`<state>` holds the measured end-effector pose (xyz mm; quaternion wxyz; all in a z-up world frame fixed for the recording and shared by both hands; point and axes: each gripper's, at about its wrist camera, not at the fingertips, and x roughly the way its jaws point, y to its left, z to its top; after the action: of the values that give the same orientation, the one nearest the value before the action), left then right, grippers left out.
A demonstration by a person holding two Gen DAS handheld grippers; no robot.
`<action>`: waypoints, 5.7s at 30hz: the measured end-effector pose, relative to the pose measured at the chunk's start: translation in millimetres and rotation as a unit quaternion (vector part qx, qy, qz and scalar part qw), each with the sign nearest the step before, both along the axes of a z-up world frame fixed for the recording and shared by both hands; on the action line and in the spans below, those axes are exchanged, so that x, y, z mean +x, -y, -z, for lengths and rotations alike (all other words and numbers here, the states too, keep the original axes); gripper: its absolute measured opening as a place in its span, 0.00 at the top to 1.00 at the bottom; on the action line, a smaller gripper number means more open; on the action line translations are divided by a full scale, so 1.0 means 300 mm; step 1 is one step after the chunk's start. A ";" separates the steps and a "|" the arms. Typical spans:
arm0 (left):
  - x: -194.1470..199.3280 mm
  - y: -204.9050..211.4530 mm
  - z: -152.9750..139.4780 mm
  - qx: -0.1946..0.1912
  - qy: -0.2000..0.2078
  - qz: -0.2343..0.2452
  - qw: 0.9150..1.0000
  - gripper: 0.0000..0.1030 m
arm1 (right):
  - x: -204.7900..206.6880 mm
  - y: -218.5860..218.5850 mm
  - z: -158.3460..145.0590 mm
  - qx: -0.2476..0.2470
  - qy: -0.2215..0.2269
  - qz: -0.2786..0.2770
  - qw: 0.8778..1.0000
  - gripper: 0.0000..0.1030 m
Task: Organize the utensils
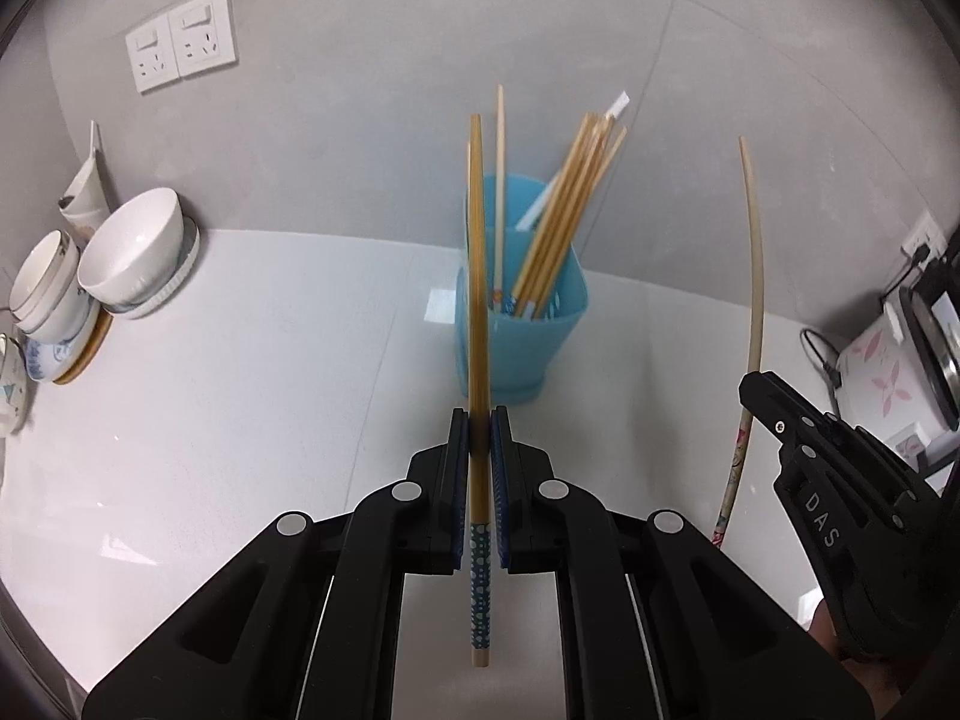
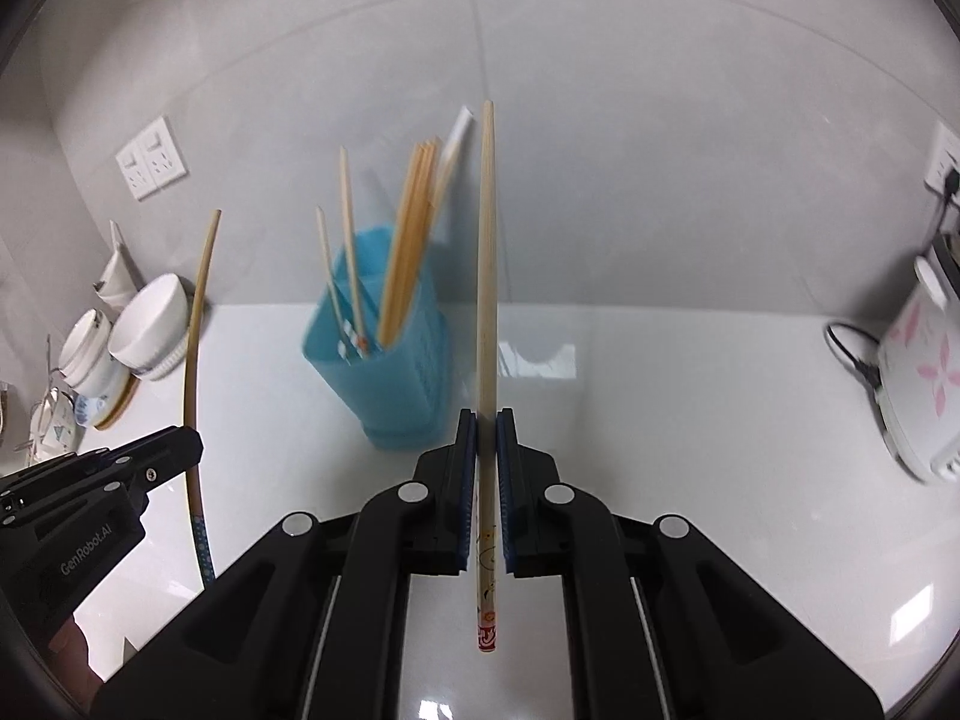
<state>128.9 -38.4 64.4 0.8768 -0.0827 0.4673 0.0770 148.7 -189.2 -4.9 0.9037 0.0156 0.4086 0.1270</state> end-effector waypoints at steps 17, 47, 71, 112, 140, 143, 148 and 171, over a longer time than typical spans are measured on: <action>0.184 -0.119 -0.167 -0.053 0.153 0.020 0.987 0.94 | 0.186 -0.106 -0.107 0.034 0.058 -0.012 0.998 0.94; 0.443 -0.051 0.076 -0.021 0.204 0.075 0.976 0.93 | 0.302 -0.089 -0.015 0.035 0.050 0.006 0.998 0.94; 0.365 -0.170 0.083 0.016 0.113 0.067 0.991 0.06 | 0.343 -0.165 -0.039 0.086 0.073 -0.035 0.993 0.94; 0.262 -0.312 0.094 0.019 0.090 0.019 0.996 0.06 | 0.289 -0.245 0.027 0.029 0.073 -0.033 0.996 0.26; 0.070 -0.201 0.067 0.008 0.062 0.048 0.997 0.06 | 0.024 -0.089 -0.008 -0.025 0.019 -0.003 1.000 0.08; 0.072 -0.198 0.062 0.008 0.063 0.049 0.997 0.06 | 0.024 -0.086 -0.007 -0.026 0.017 -0.002 1.000 0.08; 0.079 -0.197 0.058 0.005 0.064 0.051 0.997 0.06 | 0.032 -0.087 -0.006 -0.026 0.014 -0.002 1.000 0.08; 0.095 -0.173 0.059 0.002 0.063 0.063 0.996 0.06 | 0.040 -0.077 0.001 -0.021 0.003 0.000 1.000 0.08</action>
<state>157.4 13.6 46.7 0.9079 -0.0559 0.4150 0.0177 160.7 -166.2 -5.1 0.9049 -0.0038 0.4087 0.1185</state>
